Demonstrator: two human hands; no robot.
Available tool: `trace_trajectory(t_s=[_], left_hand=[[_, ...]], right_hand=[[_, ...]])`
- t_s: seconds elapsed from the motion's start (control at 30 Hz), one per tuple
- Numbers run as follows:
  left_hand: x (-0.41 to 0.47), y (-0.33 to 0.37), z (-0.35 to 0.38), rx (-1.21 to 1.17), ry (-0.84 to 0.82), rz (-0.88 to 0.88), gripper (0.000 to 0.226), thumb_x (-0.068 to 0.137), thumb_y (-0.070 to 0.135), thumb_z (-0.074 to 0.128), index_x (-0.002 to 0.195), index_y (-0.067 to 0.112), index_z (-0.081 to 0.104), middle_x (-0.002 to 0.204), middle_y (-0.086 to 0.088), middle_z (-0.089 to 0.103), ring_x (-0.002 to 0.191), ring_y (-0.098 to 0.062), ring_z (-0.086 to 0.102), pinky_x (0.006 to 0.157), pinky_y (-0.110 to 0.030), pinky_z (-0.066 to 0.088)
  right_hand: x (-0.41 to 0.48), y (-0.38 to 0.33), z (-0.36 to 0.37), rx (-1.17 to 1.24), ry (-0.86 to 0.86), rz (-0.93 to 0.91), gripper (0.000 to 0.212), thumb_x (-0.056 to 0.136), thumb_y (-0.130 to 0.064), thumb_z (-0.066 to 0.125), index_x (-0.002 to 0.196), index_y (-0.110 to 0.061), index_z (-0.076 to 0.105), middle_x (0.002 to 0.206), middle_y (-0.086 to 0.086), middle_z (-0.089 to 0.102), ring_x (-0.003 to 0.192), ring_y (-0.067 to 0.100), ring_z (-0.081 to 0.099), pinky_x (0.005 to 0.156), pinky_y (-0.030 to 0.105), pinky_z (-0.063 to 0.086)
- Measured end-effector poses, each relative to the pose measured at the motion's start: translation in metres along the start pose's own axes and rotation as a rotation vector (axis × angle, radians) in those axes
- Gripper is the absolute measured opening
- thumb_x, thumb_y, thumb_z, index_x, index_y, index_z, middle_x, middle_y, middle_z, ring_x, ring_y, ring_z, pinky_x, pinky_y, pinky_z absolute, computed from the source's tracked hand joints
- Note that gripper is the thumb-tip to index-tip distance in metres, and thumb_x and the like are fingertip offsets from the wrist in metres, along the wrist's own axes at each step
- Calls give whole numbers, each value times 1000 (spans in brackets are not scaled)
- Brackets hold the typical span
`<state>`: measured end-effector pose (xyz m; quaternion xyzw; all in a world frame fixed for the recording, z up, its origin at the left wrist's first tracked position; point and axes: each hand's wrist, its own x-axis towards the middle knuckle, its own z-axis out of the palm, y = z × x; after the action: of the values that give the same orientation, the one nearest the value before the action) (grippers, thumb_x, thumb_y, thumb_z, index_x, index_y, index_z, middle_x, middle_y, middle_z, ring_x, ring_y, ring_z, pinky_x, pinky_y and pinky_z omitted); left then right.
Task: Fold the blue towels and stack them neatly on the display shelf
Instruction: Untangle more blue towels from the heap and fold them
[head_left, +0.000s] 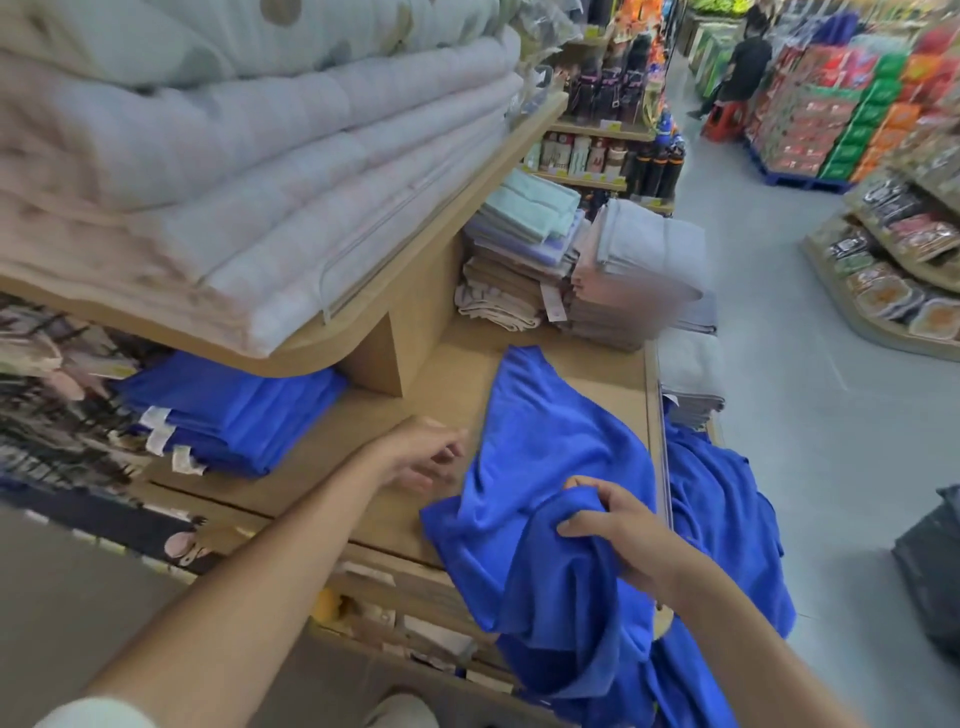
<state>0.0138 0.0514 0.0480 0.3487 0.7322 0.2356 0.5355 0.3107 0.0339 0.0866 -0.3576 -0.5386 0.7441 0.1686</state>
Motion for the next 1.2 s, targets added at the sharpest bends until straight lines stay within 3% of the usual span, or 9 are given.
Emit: trace_trajectory(t_s=[0.1,0.23,0.4,0.53,0.63,0.73,0.93,1.1,1.2], left_hand=[[18,14,5,318,433,175,18,97,31,56,103,19,69,102,-6,72,92,-28,70,80,-35,56],[29,39,27,398,364,226,43,90,55,63,82,13,68,80,-5,67,80,-26,64,69,-36,47],[39,83,39,483,344,290,15,91,16,58,98,15,70,109,-9,73,102,-28,67,83,-33,51],[30,140,45,301,388,566,13,93,6,52,100,14,59,107,-13,68,89,-23,58,89,-40,52],[8,166,78,535,-96,832,25,94,9,61,118,12,67,121,-4,68,104,-8,57,100,-22,45],[-7,162,102,724,-533,659,30,93,12,56,109,30,74,115,12,73,101,-3,67,88,-20,52],[22,136,73,725,128,730,33,86,9,50,90,28,76,83,15,66,90,-17,69,71,-26,49],[42,111,83,655,230,619,23,93,42,53,98,31,73,97,11,72,92,-18,66,80,-33,53],[49,118,96,726,249,478,41,92,58,47,72,24,61,72,4,63,73,-25,61,63,-31,45]], right_hand=[[27,23,3,-334,317,-53,24,76,-6,63,97,-18,67,109,3,71,79,10,63,68,34,51],[40,57,13,-646,349,-123,31,74,-26,59,102,-39,61,111,-23,63,91,-1,62,67,14,49],[37,66,19,-743,385,-222,20,70,-31,53,90,-33,56,91,-12,65,84,7,63,71,40,53],[23,63,19,-748,368,-344,25,72,-20,53,92,-36,56,98,-12,64,91,12,63,71,31,50],[17,70,19,-806,335,-351,22,73,-24,52,91,-34,55,97,-15,62,90,9,62,72,32,50],[15,78,18,-879,331,-305,16,74,-31,51,89,-28,55,93,-11,60,82,13,60,70,44,51],[18,85,19,-836,370,-362,9,75,-21,54,81,-26,50,85,-6,59,74,16,57,65,44,48],[17,86,20,-824,419,-412,21,76,-17,60,76,-25,40,76,-4,47,66,18,47,58,40,39],[16,86,21,-819,448,-421,28,77,-18,61,74,-25,33,72,-3,40,62,18,39,54,32,30]])
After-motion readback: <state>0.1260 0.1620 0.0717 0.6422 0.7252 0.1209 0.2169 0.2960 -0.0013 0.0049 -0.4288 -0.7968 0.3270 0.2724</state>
